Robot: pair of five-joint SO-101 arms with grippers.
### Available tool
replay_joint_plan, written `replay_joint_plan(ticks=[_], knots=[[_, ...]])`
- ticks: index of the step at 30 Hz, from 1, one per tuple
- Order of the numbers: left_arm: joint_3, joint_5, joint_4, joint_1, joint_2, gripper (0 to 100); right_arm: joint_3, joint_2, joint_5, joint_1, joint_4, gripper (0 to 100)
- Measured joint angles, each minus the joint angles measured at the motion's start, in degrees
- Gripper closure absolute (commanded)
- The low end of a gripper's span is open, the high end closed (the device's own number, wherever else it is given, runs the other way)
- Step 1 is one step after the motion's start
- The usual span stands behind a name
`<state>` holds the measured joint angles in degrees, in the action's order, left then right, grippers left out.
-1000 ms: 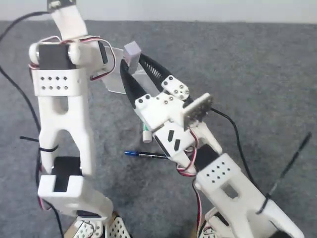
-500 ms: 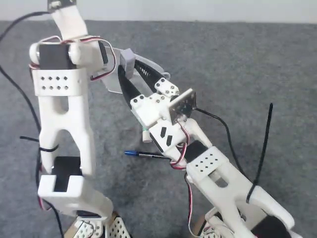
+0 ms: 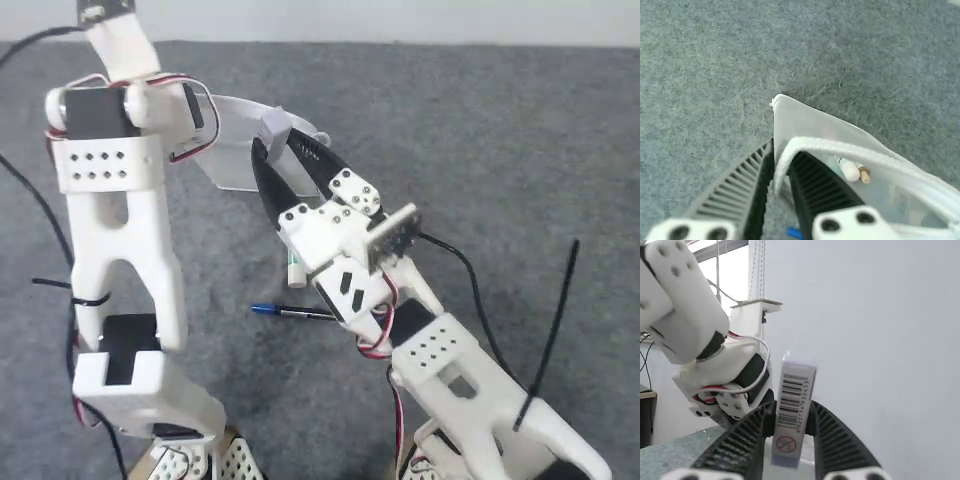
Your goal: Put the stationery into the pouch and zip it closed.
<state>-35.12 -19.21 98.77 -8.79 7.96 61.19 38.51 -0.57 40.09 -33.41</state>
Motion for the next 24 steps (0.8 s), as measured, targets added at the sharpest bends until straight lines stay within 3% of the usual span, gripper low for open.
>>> replay_joint_plan(ticks=[6, 18, 24], knots=[[0.0, 0.0, 0.0, 0.0, 0.0, 98, -2.1, -2.3, 0.0, 0.0, 0.0, 99.1], [0.0, 0.0, 0.0, -0.1, 0.4, 98, -15.0, -20.7, 0.0, 0.2, 0.0, 99.1], [0.0, 0.0, 0.0, -0.1, 0.4, 98, -15.4, -25.4, 0.6, -0.6, -4.8, 98.8]])
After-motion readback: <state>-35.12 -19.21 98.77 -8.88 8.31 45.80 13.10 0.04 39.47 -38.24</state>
